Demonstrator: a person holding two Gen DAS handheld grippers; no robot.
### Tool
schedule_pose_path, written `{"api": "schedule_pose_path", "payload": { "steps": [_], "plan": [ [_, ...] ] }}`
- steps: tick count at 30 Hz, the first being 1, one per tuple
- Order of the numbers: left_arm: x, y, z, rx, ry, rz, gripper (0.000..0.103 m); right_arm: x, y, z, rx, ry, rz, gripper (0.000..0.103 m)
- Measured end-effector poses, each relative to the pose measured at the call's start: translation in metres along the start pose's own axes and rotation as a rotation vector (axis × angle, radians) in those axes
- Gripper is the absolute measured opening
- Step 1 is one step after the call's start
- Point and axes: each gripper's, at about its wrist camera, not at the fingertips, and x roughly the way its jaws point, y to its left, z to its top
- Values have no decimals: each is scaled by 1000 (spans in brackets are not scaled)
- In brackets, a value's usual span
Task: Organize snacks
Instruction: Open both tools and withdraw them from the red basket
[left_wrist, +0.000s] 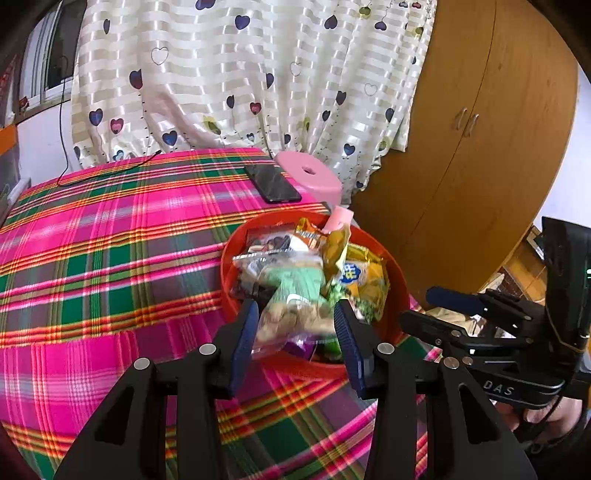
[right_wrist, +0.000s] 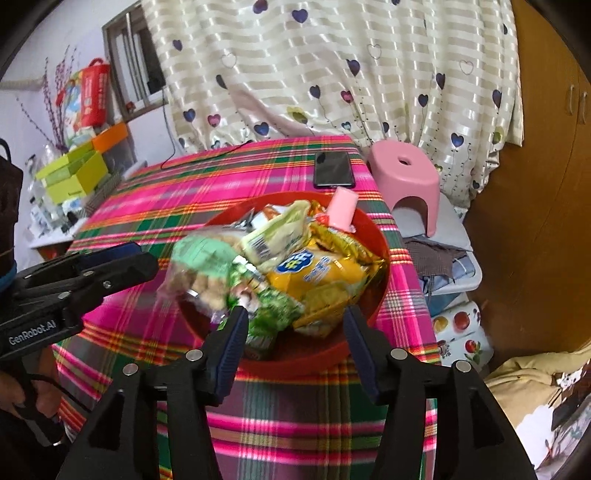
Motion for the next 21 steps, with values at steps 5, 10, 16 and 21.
{"api": "schedule_pose_path", "payload": {
  "steps": [5, 10, 16, 21],
  "plan": [
    [-2, -3, -8, -1, 17, 1, 44, -4, 11, -6, -27, 5, 3, 55],
    [-4, -10, -14, 20, 21, 33, 44, -7, 16, -12, -39, 9, 2, 56],
    [-6, -13, -19, 15, 26, 35, 44, -9, 17, -15, -49, 11, -2, 56],
    [-6, -13, -21, 11, 33, 43, 44, -10, 18, -17, -50, 12, -3, 56]
  ]
}}
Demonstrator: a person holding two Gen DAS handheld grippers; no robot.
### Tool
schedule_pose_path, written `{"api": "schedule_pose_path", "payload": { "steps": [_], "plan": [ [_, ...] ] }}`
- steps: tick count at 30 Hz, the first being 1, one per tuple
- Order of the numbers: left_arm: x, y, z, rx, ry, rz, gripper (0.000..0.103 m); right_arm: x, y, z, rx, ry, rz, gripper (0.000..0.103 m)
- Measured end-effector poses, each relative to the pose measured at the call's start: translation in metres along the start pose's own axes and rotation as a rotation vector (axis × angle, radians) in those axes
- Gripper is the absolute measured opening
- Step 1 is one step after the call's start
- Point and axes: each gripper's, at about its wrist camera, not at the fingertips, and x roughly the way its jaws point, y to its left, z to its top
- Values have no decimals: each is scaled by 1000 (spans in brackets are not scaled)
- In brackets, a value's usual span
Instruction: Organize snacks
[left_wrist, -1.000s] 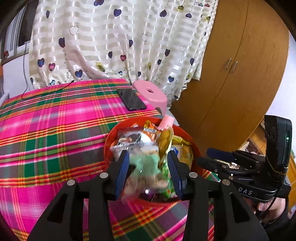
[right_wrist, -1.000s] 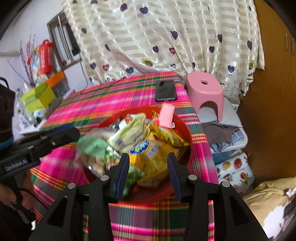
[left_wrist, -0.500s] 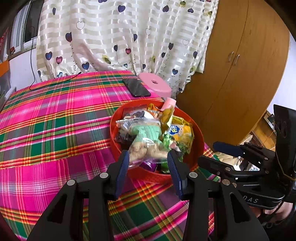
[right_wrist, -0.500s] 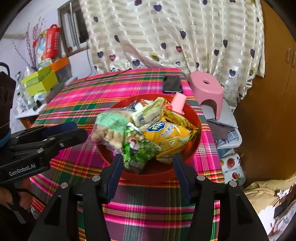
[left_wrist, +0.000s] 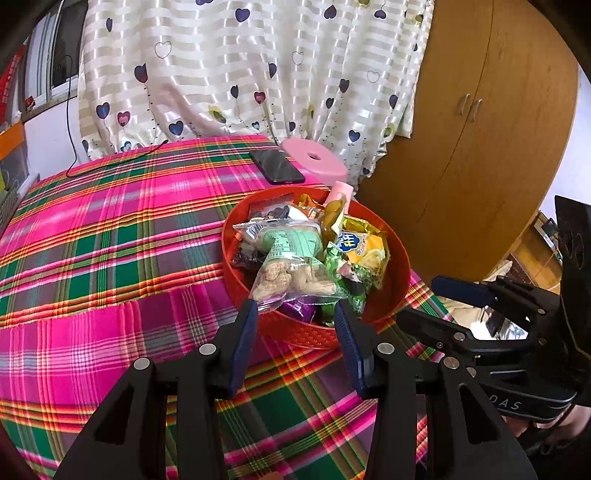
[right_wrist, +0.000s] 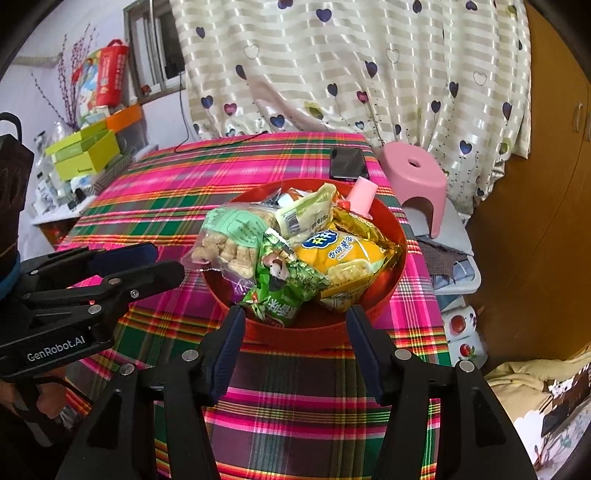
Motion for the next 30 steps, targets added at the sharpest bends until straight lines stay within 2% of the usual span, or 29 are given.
{"api": "schedule_pose_path", "payload": {
  "steps": [30],
  "plan": [
    [5, -7, -3, 28, 17, 39, 44, -1, 3, -5, -7, 7, 1, 59]
  ]
}}
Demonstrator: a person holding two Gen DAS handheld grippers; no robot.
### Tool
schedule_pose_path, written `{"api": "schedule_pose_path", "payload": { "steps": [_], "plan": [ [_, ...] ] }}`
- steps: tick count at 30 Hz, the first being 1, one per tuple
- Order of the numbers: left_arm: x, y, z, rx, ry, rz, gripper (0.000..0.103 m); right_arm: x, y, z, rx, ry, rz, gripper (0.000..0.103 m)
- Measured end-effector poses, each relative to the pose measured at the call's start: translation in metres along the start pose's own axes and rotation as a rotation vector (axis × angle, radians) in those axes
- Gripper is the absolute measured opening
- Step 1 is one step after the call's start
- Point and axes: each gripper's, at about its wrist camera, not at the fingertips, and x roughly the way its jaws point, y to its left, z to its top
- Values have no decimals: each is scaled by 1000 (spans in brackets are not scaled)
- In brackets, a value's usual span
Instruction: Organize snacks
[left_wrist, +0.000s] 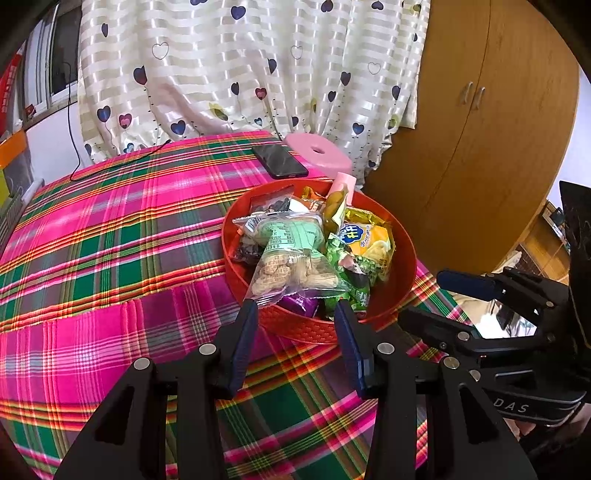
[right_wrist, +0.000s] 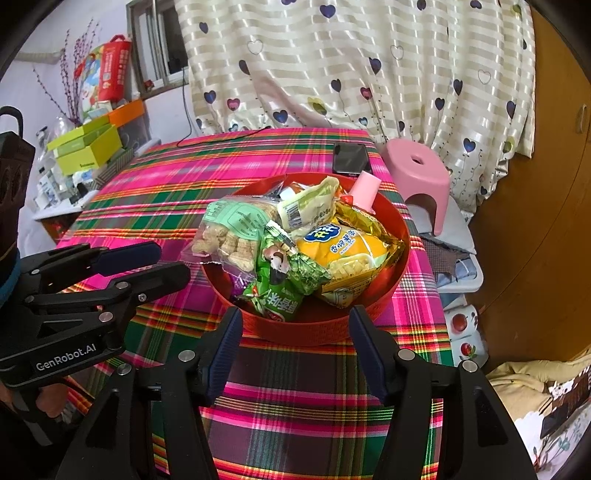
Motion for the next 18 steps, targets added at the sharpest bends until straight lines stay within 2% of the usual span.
{"api": "schedule_pose_path", "payload": {
  "steps": [18],
  "plan": [
    [0, 2, 0, 3, 2, 5, 44, 3, 2, -3, -1, 3, 13, 60]
  ]
}}
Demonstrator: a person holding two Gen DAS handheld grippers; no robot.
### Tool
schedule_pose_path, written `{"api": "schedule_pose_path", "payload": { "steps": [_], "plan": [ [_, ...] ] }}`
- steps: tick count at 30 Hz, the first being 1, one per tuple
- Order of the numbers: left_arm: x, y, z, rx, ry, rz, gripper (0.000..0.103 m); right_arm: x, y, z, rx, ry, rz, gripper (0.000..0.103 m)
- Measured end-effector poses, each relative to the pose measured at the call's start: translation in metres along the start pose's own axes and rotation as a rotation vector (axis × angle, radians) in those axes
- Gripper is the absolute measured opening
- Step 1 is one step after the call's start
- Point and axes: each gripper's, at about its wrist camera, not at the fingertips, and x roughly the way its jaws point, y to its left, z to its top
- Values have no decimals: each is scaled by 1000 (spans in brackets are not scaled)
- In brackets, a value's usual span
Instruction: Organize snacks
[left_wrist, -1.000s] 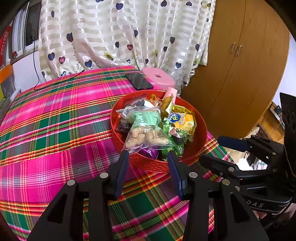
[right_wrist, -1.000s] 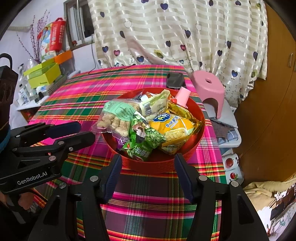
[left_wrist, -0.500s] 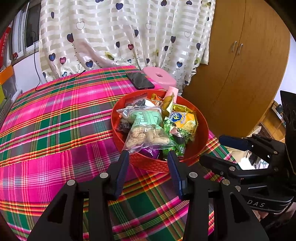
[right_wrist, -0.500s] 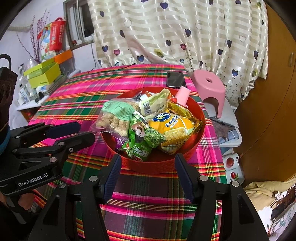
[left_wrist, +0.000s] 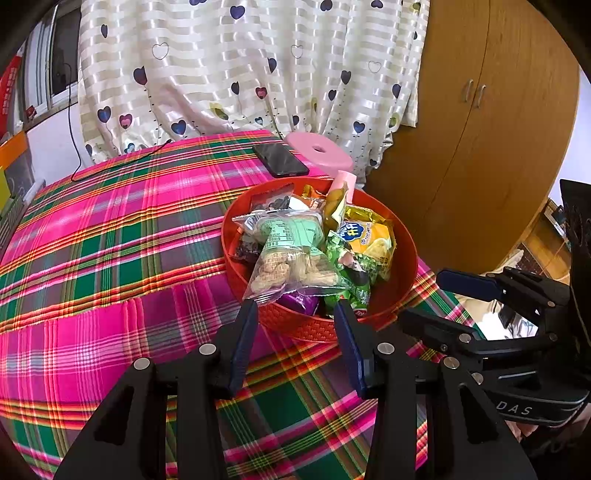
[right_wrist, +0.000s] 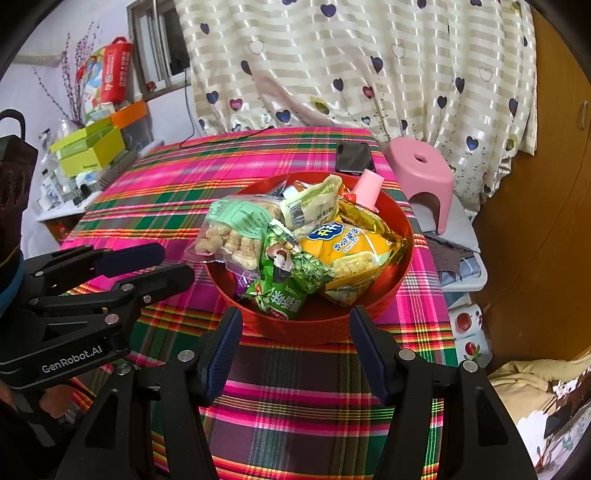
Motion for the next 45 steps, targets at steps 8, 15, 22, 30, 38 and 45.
{"api": "schedule_pose_path", "payload": {
  "steps": [8, 15, 22, 30, 38, 45],
  "plan": [
    [0, -1, 0, 1, 0, 1, 44, 0, 6, 0, -2, -1, 10, 60],
    [0, -1, 0, 4, 1, 2, 44, 0, 5, 0, -1, 0, 11, 60],
    [0, -2, 0, 4, 1, 3, 44, -1, 6, 0, -1, -2, 12, 60],
    [0, -2, 1, 6, 1, 4, 44, -3, 6, 2, 13, -12, 16, 60],
    [0, -3, 1, 8, 1, 6, 44, -6, 4, 2, 13, -18, 22, 60],
    [-1, -4, 0, 10, 1, 5, 44, -7, -5, 4, 33, -18, 22, 60]
  ]
}}
